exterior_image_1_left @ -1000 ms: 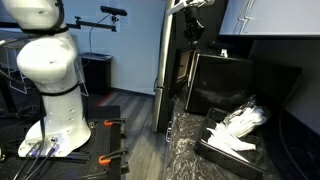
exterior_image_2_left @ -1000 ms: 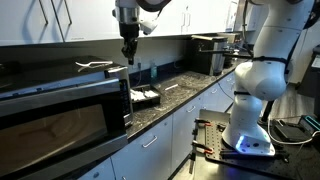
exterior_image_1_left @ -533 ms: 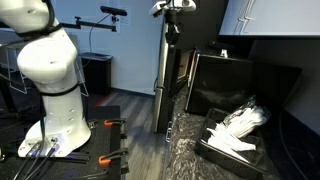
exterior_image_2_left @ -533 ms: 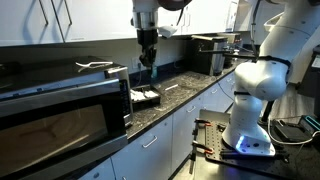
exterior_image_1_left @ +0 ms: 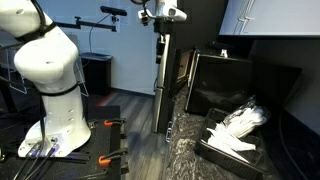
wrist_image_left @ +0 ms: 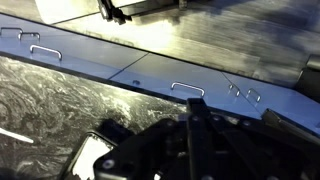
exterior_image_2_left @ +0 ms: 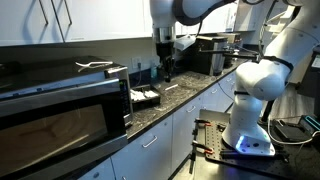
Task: Pick up the white folk from the countertop and put it on top of the microwave.
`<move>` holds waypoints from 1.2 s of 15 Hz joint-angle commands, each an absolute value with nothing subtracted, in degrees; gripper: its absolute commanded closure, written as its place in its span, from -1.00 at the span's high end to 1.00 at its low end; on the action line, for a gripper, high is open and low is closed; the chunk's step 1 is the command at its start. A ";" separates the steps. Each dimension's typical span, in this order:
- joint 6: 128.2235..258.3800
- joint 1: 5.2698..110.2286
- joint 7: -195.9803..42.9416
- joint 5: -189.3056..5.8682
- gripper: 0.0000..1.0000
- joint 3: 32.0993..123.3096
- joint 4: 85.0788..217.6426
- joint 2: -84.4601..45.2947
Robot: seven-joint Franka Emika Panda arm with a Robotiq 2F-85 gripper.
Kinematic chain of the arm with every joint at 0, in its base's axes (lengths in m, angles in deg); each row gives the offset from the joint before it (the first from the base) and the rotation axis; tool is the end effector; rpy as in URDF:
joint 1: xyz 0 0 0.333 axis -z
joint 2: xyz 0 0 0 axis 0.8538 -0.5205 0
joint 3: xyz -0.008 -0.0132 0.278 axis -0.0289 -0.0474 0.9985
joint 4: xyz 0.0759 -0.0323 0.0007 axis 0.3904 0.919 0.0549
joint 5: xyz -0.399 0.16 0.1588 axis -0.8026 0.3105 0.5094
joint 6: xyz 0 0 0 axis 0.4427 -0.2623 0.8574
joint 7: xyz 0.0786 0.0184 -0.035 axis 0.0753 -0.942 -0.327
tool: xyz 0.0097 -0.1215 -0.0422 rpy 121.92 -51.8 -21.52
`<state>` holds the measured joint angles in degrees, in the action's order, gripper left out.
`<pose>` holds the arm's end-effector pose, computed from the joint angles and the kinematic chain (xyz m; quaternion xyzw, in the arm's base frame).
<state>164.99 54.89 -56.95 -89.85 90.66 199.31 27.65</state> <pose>0.4512 0.0956 0.4043 0.9924 -0.1087 -0.0153 0.0564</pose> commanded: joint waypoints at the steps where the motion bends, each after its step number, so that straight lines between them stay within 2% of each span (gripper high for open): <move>1: 167.78 58.02 -50.98 -89.85 -1.00 91.24 206.50 34.35; 12: 178.63 59.03 -68.58 -89.46 -1.00 83.97 219.34 44.50; 14: 179.93 58.70 -71.36 -88.77 -0.46 82.95 217.75 42.88; 18: 182.18 58.10 -75.28 -87.48 0.11 81.50 217.83 42.67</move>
